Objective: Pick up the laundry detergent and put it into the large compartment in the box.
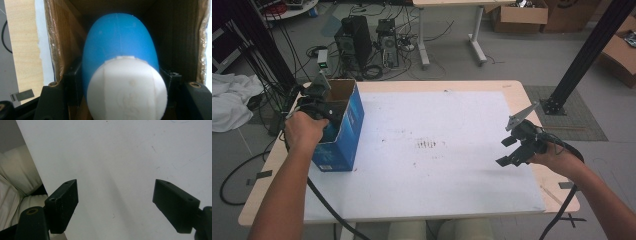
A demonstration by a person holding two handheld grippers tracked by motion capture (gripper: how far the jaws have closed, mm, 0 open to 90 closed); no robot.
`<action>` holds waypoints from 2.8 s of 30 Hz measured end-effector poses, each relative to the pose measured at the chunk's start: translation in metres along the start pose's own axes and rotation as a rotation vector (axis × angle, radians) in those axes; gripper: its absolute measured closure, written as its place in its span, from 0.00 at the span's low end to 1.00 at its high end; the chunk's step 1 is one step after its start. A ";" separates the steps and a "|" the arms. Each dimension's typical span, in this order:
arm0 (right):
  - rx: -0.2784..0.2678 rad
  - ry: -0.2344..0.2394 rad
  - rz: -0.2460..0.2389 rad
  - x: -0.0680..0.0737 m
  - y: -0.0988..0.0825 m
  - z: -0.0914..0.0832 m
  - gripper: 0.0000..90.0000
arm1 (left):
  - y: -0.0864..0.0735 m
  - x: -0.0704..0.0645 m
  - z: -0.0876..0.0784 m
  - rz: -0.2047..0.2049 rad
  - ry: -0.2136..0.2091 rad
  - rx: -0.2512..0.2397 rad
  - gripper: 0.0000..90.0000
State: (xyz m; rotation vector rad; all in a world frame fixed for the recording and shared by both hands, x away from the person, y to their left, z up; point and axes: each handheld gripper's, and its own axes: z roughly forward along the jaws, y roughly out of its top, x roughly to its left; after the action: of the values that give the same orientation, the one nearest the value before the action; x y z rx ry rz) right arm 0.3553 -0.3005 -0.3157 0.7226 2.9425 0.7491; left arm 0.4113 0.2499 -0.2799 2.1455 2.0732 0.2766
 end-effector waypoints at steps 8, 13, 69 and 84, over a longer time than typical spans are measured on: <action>0.001 0.001 0.003 0.001 -0.001 -0.001 0.23 | 0.000 0.003 -0.004 -0.018 -0.034 -0.007 0.41; 0.000 0.000 0.000 0.002 -0.001 -0.002 0.23 | 0.000 0.002 -0.010 -0.016 -0.036 -0.029 0.37; -0.018 -0.027 0.006 0.009 -0.002 -0.017 0.23 | 0.004 -0.108 -0.106 0.415 -0.101 -0.199 0.22; -0.008 -0.029 0.010 0.009 0.000 -0.020 0.23 | 0.006 -0.163 -0.091 0.607 -0.153 -0.154 0.23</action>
State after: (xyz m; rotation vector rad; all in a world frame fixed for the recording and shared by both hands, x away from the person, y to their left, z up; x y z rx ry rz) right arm 0.3442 -0.3054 -0.2974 0.7419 2.9105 0.7447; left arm 0.3915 0.0844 -0.1949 2.5456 1.2355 0.3092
